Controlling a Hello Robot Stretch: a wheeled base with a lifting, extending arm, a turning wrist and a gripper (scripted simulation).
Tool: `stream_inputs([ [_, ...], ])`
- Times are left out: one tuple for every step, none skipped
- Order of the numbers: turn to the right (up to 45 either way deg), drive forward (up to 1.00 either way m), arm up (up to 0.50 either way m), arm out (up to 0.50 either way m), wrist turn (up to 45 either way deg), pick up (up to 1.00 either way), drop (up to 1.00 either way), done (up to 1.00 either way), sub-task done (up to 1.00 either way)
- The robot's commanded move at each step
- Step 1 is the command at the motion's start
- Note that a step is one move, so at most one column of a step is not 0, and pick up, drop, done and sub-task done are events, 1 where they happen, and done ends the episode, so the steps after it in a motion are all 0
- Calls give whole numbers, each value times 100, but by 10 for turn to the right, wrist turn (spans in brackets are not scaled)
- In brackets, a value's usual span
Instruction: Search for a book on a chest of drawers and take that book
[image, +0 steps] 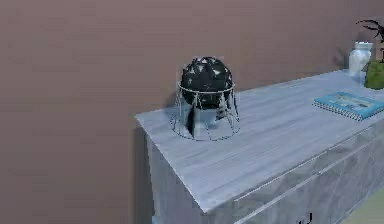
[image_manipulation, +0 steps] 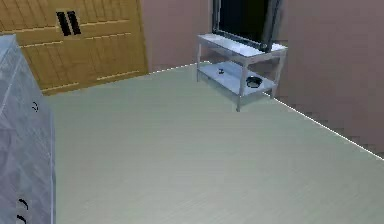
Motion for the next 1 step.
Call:
stream_inputs([
  [450, 0, 0, 0, 0, 0, 0, 0, 0],
])
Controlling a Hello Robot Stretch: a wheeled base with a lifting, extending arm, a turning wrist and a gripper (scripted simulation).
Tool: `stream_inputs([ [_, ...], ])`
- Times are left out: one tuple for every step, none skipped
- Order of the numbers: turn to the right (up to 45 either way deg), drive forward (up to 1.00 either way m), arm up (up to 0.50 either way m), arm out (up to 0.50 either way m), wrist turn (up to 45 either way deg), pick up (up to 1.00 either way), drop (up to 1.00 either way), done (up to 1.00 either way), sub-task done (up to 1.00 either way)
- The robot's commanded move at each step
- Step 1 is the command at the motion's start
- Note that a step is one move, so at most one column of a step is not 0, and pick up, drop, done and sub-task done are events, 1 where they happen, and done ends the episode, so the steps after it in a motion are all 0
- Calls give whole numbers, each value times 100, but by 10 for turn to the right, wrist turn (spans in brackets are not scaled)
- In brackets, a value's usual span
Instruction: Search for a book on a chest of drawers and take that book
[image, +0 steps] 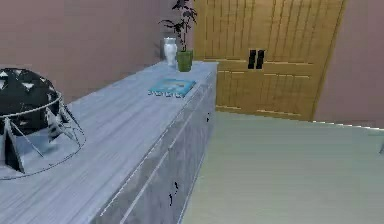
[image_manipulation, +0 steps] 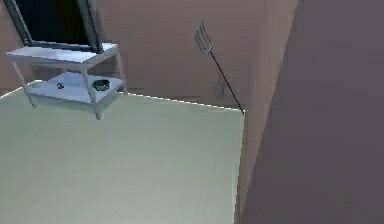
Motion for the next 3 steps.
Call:
stream_inputs([
  [450, 0, 0, 0, 0, 0, 0, 0, 0],
  [420, 0, 0, 0, 0, 0, 0, 0, 0],
  [0, 15, 0, 0, 0, 0, 0, 0, 0],
])
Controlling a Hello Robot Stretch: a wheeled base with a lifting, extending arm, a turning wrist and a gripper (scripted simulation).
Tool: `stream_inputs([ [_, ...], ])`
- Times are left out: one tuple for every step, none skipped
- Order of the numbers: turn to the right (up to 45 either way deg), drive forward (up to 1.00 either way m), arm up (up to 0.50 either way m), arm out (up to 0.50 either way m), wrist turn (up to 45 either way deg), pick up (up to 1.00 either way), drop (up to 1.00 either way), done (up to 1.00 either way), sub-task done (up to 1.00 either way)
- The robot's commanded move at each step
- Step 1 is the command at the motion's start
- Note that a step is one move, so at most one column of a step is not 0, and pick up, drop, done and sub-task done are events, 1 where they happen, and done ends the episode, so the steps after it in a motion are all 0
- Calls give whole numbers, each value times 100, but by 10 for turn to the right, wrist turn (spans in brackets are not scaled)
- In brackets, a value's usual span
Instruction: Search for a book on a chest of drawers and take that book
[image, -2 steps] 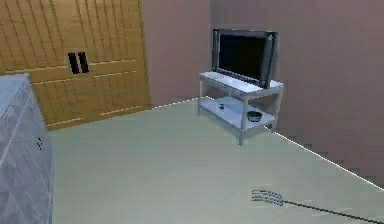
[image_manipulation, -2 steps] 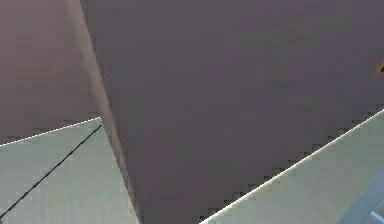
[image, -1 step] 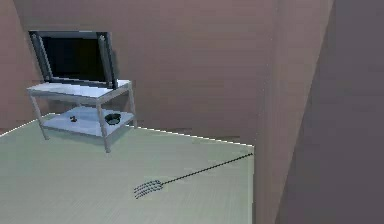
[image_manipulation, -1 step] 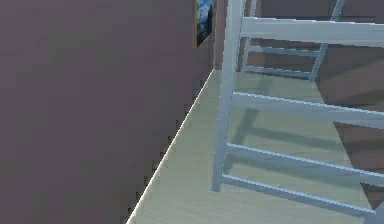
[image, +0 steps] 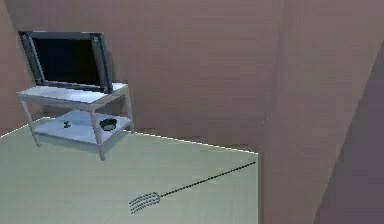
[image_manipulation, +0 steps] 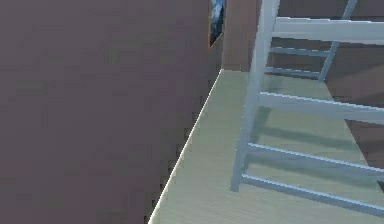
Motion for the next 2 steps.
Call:
stream_inputs([
  [-450, 0, 0, 0, 0, 0, 0, 0, 0],
  [-240, 0, 0, 0, 0, 0, 0, 0, 0],
])
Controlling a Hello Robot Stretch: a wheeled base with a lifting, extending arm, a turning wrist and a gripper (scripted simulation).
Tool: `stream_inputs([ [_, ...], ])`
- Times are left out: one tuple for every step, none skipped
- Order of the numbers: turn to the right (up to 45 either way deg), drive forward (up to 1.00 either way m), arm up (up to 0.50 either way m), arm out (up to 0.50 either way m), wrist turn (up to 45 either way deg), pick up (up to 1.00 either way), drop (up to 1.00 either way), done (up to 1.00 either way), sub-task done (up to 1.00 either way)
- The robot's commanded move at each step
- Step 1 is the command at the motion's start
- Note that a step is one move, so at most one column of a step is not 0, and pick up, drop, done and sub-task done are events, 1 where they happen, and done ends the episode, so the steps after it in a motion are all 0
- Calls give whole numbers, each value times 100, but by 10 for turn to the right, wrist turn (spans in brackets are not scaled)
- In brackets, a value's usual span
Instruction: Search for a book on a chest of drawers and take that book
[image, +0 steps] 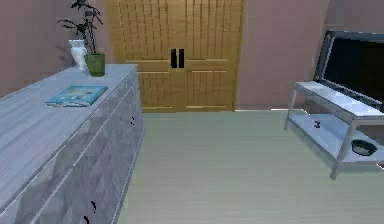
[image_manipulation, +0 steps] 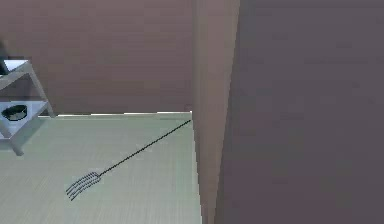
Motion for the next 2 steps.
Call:
stream_inputs([
  [0, 60, 0, 0, 0, 0, 0, 0, 0],
  [-450, 0, 0, 0, 0, 0, 0, 0, 0],
])
